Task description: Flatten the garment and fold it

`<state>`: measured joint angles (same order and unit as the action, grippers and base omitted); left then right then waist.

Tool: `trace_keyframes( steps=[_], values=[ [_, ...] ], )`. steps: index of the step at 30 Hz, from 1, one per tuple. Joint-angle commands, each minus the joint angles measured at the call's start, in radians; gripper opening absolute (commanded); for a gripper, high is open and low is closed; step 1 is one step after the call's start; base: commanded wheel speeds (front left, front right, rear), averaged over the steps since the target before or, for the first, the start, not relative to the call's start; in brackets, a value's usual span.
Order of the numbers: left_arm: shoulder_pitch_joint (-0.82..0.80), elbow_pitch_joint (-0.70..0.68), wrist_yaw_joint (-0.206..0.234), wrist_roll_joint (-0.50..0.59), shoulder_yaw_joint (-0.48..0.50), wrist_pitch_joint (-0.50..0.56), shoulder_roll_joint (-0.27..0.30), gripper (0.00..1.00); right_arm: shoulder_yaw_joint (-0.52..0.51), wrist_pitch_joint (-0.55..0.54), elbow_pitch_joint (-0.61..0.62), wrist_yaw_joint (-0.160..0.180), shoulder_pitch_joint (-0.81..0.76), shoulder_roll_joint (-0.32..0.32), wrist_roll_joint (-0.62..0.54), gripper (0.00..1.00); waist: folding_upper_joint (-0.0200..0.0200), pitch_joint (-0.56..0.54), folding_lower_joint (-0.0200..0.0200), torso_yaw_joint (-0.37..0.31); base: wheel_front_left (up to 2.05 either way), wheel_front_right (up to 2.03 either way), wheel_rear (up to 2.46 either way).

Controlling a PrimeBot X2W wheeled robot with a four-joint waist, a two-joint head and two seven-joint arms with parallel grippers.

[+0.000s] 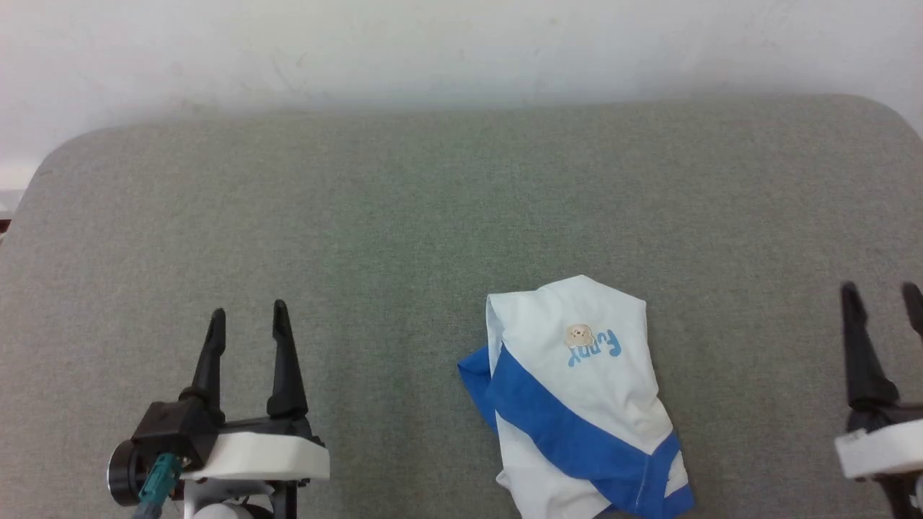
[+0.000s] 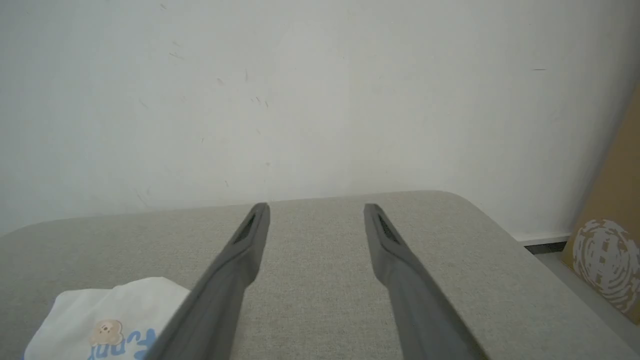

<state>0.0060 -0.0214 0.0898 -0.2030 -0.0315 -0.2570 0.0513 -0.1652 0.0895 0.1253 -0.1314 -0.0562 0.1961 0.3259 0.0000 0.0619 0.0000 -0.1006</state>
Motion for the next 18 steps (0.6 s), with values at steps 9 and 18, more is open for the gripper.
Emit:
trace_keyframes(
  steps=[9, 18],
  values=[
    [0.016, -0.030, 0.003, 0.007, 0.003, -0.005, -0.001, 1.00, -0.101, -0.275, -0.190, 0.001, -0.024, 0.054, 0.233, 1.00, 0.0000, 0.026, 0.0000, 0.045, 0.00, 0.00, 0.00],
    [-0.003, -0.027, 0.005, 0.000, -0.021, -0.005, -0.001, 1.00, 0.003, -0.618, -0.332, 0.001, 0.044, 0.112, 0.509, 1.00, 0.0000, 0.053, 0.0000, 0.128, 0.00, 0.00, 0.00]
  ],
)
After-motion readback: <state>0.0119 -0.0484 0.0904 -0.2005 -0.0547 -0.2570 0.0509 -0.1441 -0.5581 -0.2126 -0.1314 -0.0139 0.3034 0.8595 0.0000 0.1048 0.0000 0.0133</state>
